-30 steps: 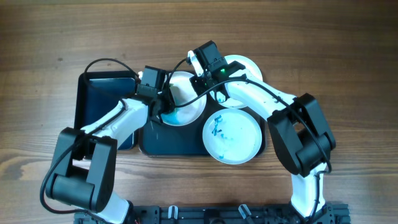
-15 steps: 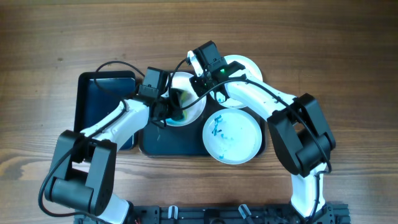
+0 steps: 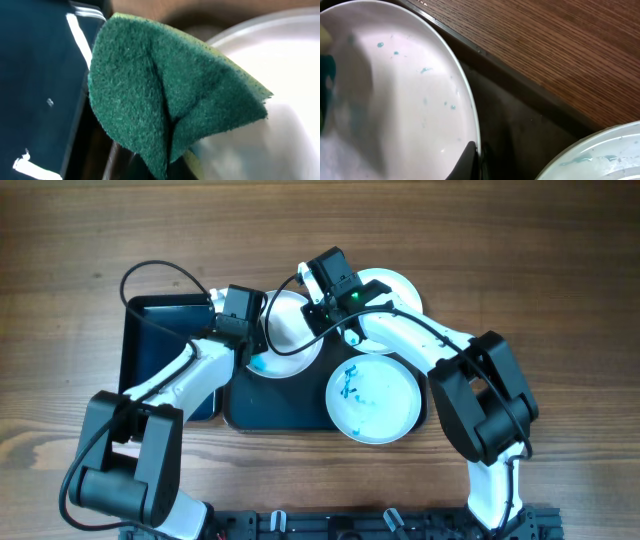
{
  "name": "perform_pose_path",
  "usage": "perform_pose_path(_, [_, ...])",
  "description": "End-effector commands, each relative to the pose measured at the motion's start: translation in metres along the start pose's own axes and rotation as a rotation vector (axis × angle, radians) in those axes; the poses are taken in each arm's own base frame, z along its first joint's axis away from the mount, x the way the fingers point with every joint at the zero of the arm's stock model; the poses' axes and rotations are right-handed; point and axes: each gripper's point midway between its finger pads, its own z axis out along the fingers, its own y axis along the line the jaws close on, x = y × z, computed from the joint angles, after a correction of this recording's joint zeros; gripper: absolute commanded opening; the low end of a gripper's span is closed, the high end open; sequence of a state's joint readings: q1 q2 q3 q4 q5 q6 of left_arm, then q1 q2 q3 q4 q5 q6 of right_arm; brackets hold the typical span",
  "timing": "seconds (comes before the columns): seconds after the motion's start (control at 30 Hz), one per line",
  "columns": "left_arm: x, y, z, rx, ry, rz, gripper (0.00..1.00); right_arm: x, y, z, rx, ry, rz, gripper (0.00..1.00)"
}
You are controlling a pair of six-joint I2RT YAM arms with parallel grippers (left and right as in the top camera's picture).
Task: Clean dirty plates on tray and stack at the side
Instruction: 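Bring the sponge back and scrub the plate held by the right gripper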
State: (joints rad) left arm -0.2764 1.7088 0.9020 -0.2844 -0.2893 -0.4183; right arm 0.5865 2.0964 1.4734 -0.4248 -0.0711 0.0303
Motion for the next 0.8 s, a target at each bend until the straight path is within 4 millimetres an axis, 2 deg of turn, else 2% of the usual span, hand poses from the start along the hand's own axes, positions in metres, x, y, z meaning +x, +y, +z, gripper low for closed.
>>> perform_pose_path(0.0, [-0.026,0.007,-0.007,-0.011,-0.105,-0.135,0.04,0.003,-0.005,0.006,0.014,0.015,0.0,0.04])
perform_pose_path(0.13, [-0.043,-0.034,-0.028,0.231,-0.123,-0.155,0.04,0.004,-0.005,0.006,0.015,0.017,0.001,0.04])
perform_pose_path(0.2, [-0.049,-0.042,-0.041,0.306,-0.13,-0.162,0.04,0.004,-0.005,0.006,0.015,0.017,0.001,0.04])
perform_pose_path(0.3, [-0.043,-0.048,-0.046,0.356,-0.088,-0.157,0.04,0.004,-0.005,0.006,0.015,0.016,0.001,0.04])
perform_pose_path(0.4, [-0.022,-0.054,-0.041,0.386,0.006,-0.14,0.04,0.004,-0.005,0.006,0.015,0.016,0.001,0.04])
perform_pose_path(0.47, [-0.009,-0.05,-0.033,0.358,0.059,-0.133,0.04,0.003,-0.005,0.006,0.014,0.013,0.001,0.04])
perform_pose_path(0.77, [0.03,-0.041,-0.001,0.279,0.199,-0.119,0.04,0.002,-0.005,0.006,0.014,0.008,0.001,0.04])
